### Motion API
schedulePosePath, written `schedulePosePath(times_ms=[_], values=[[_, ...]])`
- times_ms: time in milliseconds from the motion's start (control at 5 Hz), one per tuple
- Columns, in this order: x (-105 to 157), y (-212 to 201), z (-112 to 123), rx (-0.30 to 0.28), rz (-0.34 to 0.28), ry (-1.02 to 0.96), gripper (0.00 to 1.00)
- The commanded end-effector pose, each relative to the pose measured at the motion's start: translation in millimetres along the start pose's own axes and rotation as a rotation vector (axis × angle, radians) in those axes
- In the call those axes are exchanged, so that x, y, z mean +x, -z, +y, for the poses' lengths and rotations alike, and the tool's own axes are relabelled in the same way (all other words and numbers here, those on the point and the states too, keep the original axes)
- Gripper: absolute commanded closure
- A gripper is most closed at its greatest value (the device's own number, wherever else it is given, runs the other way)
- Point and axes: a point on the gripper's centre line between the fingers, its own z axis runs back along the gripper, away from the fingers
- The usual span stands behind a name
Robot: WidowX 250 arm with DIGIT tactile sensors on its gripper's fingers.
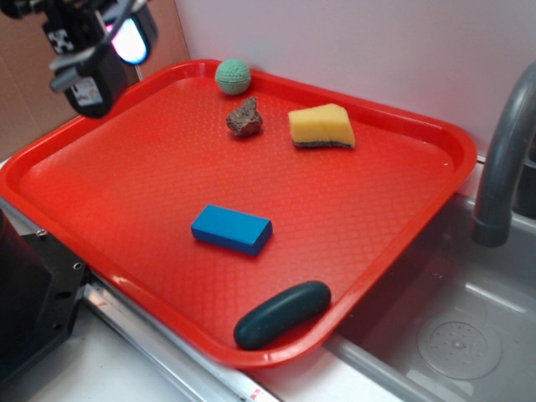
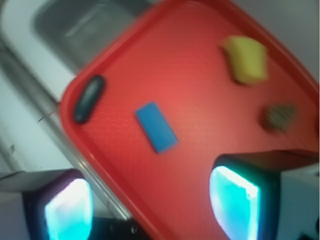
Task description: Grab the blue block.
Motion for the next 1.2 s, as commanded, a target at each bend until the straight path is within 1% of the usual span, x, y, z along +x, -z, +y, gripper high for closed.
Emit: schedulePosePath(times_ms=[0, 200, 400, 600, 800, 1000], values=[[16, 43, -3, 0.127, 0.167, 0.277, 0.0], [17, 66, -4, 0.095, 0.15, 0.311, 0.0], [12, 95, -4, 0.104, 0.228, 0.286, 0.0], [7, 111, 6, 0.099, 0.273, 0.241, 0.0], [4, 127, 13, 0.077, 0.304, 0.242, 0.0], [0, 136, 16, 0.097, 0.348, 0.224, 0.0]])
